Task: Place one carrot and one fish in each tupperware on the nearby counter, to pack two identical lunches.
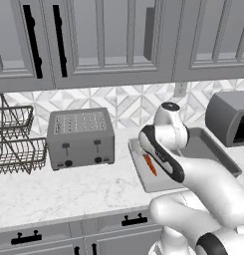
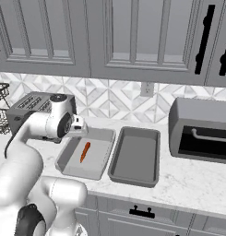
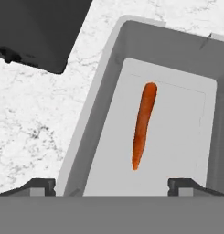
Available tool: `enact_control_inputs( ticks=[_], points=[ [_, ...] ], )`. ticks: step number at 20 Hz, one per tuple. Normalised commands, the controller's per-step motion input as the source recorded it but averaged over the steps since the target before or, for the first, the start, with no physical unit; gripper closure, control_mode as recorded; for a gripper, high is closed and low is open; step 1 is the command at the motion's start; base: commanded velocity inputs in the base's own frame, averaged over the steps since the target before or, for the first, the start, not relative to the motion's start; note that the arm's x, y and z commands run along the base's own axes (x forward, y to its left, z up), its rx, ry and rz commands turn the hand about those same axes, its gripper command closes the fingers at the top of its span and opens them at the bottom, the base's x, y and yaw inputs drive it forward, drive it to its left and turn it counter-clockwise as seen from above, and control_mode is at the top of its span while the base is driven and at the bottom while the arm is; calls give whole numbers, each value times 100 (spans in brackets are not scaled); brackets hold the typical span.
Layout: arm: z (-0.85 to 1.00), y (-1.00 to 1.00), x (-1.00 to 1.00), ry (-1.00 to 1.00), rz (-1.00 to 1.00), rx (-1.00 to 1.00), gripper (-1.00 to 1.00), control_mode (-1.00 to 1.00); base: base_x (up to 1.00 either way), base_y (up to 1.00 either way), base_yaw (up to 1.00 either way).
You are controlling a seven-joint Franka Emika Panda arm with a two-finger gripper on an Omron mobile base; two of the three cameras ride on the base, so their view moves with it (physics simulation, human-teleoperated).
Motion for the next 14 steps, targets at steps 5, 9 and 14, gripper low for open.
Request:
enact_control_inputs(
  ticks=[5,9,14],
  points=[
    [66,-4,-100,-42,-9,1,-100,-100,0,0,0],
    [73,-20,-98,-35,-14,6,-100,-100,0,0,0],
    [72,-30,-95,-21,-11,14,-100,-100,0,0,0]
  ],
)
